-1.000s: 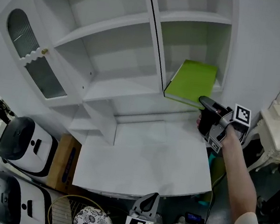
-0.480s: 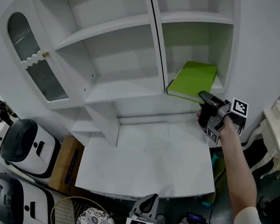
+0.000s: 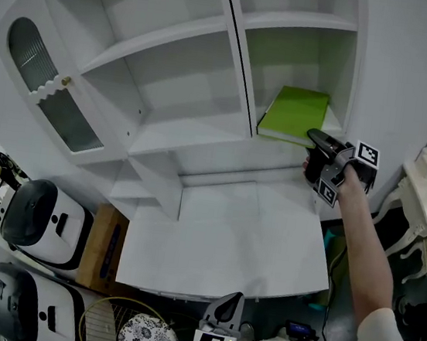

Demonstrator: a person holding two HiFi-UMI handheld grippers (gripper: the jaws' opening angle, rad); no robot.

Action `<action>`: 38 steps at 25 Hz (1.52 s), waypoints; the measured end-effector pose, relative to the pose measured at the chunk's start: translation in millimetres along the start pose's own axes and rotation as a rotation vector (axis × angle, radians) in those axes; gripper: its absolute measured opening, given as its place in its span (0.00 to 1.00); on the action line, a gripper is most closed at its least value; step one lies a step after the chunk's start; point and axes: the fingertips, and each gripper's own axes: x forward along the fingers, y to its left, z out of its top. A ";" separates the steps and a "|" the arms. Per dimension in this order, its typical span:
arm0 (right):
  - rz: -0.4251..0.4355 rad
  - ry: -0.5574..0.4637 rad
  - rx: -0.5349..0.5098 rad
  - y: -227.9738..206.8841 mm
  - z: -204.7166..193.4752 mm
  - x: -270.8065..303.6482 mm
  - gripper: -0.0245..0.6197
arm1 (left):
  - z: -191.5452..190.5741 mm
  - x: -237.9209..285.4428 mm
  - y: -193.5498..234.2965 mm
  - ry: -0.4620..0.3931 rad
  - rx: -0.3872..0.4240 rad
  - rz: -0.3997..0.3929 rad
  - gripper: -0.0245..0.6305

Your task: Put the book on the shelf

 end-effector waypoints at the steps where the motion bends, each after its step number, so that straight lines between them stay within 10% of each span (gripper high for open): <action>1: -0.002 -0.005 0.000 -1.4 2.1 0.5 0.29 | -2.5 -0.5 0.2 0.003 -0.001 0.001 0.04; 38: -0.003 -0.063 -0.154 -0.7 4.6 -57.5 0.43 | -5.4 -7.3 -9.1 0.004 0.005 -0.014 0.04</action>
